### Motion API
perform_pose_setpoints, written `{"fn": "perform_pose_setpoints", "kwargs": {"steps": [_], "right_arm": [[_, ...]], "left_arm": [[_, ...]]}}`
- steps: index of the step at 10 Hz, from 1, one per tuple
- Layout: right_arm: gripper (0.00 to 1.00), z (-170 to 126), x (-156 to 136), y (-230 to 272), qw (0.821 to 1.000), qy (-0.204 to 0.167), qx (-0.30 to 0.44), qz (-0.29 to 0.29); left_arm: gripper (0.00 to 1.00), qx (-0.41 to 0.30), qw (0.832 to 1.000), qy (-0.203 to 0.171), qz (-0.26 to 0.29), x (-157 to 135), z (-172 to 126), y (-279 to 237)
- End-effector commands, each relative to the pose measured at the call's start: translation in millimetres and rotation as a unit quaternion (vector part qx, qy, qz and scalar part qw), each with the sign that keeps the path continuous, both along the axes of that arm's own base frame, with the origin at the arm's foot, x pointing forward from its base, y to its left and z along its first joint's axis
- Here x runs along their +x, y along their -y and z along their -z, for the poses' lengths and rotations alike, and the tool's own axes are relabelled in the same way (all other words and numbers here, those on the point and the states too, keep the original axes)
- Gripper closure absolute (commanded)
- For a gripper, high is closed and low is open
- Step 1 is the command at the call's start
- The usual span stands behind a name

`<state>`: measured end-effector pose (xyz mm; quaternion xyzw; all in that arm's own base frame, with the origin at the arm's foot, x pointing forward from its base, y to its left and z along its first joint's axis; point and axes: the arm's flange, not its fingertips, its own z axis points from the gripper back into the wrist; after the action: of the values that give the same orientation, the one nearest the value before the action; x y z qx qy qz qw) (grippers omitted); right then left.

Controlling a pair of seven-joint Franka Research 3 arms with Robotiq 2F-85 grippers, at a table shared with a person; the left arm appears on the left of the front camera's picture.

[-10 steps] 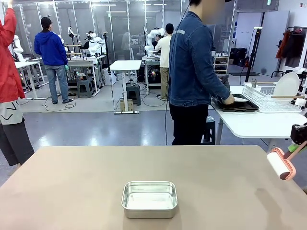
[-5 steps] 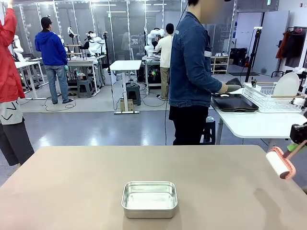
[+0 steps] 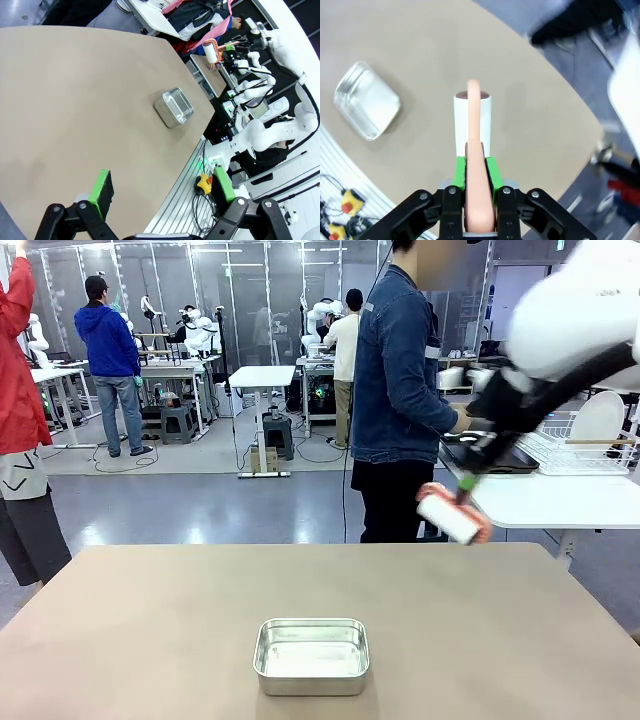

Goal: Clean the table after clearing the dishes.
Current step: Place the Lint Roller back on top of the Airtight Container.

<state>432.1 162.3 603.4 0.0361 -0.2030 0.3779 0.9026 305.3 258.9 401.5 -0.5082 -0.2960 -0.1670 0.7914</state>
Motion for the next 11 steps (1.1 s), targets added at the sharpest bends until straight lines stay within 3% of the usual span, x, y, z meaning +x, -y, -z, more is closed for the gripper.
{"fn": "perform_pose_setpoints", "kwargs": {"steps": [1,3,6,8,9,10,11], "right_arm": [[0.79,2,-14,-52,0.991,0.010,-0.030,-0.127],[0.79,13,-42,-133,0.968,-0.010,-0.058,-0.245],[0.79,57,-73,-202,0.924,-0.055,-0.129,-0.355],[0.79,77,-70,-221,0.918,-0.059,-0.129,-0.369],[0.79,75,-67,-221,0.927,-0.040,-0.134,-0.348],[0.79,86,-82,-220,0.922,-0.072,-0.123,-0.360],[0.79,86,-82,-220,0.922,-0.072,-0.123,-0.360]], "left_arm": [[0.00,0.001,1.000,-0.001,0.003,-5,-3,1],[0.00,0.001,1.000,-0.001,0.003,-5,-3,1],[0.00,0.001,1.000,-0.001,0.003,-5,-3,1],[0.00,0.001,1.000,-0.001,0.003,-5,-3,1],[0.00,0.001,1.000,-0.001,0.003,-5,-3,1],[0.00,0.001,1.000,-0.001,0.003,-5,-3,1],[0.00,0.001,1.000,-0.001,0.003,-5,-3,1]]}}
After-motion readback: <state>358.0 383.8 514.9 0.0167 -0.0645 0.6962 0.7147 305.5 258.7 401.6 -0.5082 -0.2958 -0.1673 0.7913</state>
